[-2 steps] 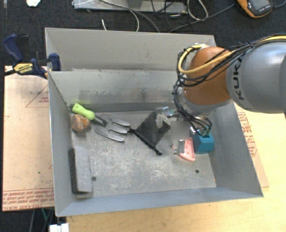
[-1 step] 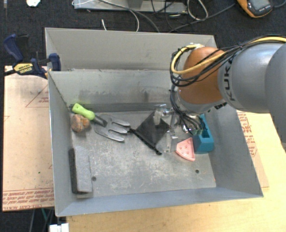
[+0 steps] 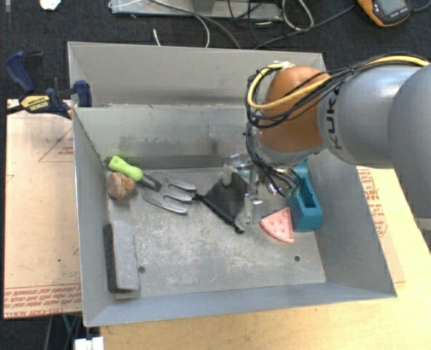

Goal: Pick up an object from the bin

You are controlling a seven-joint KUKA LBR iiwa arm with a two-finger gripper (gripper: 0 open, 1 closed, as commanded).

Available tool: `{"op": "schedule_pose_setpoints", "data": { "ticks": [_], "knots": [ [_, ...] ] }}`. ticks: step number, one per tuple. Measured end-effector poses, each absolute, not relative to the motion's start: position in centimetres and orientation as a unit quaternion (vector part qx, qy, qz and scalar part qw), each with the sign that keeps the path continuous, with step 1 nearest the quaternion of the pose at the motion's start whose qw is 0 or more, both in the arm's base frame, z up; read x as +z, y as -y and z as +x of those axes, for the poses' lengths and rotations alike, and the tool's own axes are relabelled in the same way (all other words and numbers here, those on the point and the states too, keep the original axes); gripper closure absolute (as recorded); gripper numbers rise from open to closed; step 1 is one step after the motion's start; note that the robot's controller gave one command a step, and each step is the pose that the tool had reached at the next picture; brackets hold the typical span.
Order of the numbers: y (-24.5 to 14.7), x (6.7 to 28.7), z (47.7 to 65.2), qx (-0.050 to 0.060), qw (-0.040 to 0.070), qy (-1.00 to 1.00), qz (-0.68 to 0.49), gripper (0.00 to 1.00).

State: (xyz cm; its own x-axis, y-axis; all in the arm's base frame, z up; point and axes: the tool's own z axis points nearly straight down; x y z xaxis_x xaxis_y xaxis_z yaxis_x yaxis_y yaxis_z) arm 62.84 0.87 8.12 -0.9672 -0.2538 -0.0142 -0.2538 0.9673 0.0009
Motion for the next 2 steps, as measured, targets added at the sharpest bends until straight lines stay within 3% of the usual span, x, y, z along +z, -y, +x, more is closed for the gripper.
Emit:
{"op": "schedule_pose_setpoints", "data": {
  "ticks": [1, 2],
  "knots": [
    [-0.1, 7.6, 63.8, 0.002, 0.008, -0.980, -0.197, 0.00],
    [-0.3, 7.2, 64.9, 0.003, 0.009, -0.993, -0.114, 0.00]
  ]
}}
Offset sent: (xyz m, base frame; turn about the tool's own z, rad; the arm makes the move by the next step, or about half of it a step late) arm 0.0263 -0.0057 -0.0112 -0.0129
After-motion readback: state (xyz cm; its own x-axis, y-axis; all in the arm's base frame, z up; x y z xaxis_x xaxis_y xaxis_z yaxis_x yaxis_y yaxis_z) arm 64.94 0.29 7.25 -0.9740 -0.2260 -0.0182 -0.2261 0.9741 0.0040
